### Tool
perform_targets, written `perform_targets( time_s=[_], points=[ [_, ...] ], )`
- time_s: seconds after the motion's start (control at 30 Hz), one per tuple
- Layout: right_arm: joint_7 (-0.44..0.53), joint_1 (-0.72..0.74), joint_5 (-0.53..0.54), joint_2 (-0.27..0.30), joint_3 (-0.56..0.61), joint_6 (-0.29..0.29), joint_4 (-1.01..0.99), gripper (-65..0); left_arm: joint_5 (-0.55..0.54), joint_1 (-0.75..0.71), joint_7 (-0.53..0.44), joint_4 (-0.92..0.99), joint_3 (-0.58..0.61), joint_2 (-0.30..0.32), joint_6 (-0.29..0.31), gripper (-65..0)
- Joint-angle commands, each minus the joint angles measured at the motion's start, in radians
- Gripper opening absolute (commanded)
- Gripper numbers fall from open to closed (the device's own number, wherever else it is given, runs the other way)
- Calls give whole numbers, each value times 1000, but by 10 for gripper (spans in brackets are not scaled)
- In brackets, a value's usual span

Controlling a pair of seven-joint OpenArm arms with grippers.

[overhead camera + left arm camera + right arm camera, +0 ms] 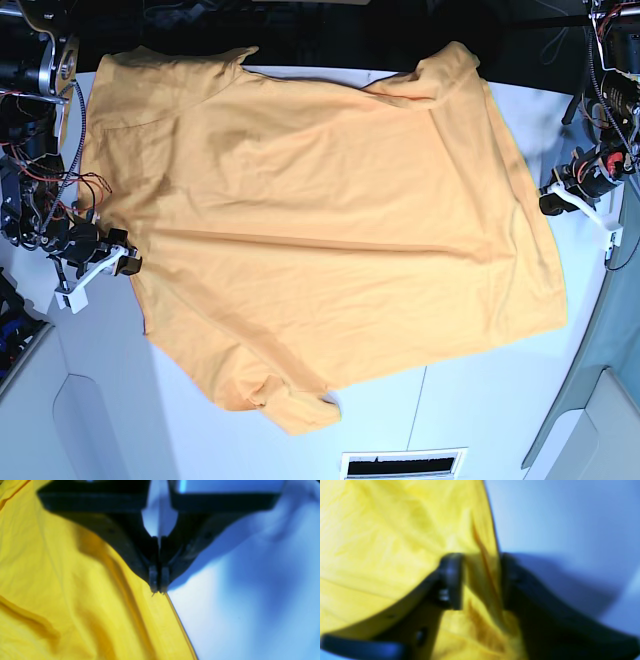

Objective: Layout the t-shirt on the table in an organized manner, then fold the t-shirt properly

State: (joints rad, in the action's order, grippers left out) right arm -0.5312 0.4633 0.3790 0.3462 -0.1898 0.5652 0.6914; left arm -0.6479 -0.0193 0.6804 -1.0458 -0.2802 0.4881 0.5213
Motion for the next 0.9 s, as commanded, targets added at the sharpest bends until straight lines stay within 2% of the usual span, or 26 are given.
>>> perform_targets(
  time_s=[0.0, 0.07, 0.3, 0.7, 0.77, 0.87],
  points=[
    [5, 21, 6, 17, -2, 4, 9, -549, 34, 0, 34, -2, 0, 18, -8, -650],
    [16, 22, 6, 19, -2, 4, 9, -650, 39, 0, 32, -2, 0, 23, -8, -650],
    [55, 24, -23, 32, -3, 4, 12, -650, 40, 1, 23, -2, 0, 47, -9, -650],
    [68, 24, -31, 100, -3, 0, 12, -650, 47, 6, 15, -2, 3, 105, -2, -650],
    [68, 24, -23, 102, -3, 0, 12, -650, 47, 10, 11, -2, 15, 106, 20, -650],
    [68, 24, 16, 102, -3, -1, 12, -650, 54, 39, 11, -2, 59, 106, 23, -650]
  ],
)
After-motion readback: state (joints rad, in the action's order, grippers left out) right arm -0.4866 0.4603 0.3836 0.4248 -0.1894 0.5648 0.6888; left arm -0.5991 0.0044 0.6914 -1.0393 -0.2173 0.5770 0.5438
